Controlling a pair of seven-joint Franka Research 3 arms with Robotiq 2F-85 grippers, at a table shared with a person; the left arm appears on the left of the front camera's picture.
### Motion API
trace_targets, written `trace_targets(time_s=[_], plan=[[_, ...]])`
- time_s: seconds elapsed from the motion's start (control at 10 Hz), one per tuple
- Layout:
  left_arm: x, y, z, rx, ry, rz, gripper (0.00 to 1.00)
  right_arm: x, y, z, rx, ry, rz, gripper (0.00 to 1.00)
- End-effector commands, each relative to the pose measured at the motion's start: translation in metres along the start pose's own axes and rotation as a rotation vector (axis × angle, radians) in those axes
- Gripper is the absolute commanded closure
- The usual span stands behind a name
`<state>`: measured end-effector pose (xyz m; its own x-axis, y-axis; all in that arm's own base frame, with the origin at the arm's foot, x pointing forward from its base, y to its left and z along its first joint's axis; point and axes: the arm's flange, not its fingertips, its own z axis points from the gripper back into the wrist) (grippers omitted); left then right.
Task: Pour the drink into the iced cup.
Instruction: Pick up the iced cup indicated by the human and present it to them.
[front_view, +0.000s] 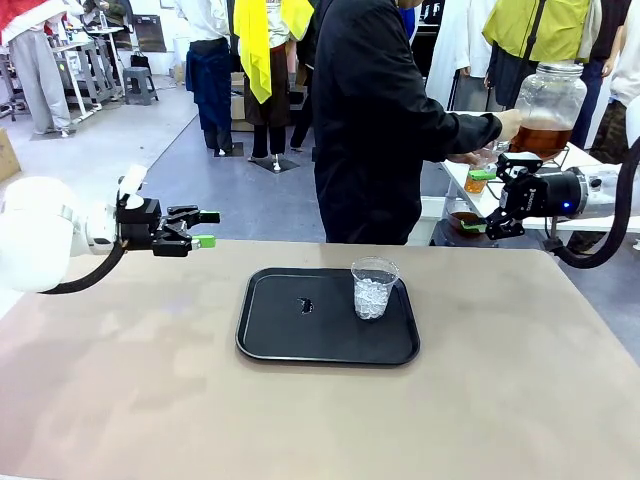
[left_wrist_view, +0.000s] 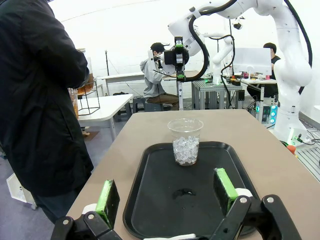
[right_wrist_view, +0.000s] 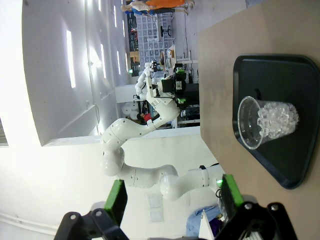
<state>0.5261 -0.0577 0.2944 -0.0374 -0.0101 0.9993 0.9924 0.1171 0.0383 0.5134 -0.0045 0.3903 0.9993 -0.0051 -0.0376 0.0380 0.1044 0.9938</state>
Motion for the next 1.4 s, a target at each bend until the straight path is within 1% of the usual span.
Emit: trace_targets(time_s=[0.0,1.3], plan=[[0.0022,0.0017,-0.0008,0.0,-0.003,0.005,0.0,-0.0006,0.0014,-0.0002,0.0,-0.003,0.002,0.0],[0.0022,0.0017,-0.0008,0.0,-0.003,0.005,0.0,-0.0006,0.0014,-0.0002,0.0,-0.003,0.002,0.0]])
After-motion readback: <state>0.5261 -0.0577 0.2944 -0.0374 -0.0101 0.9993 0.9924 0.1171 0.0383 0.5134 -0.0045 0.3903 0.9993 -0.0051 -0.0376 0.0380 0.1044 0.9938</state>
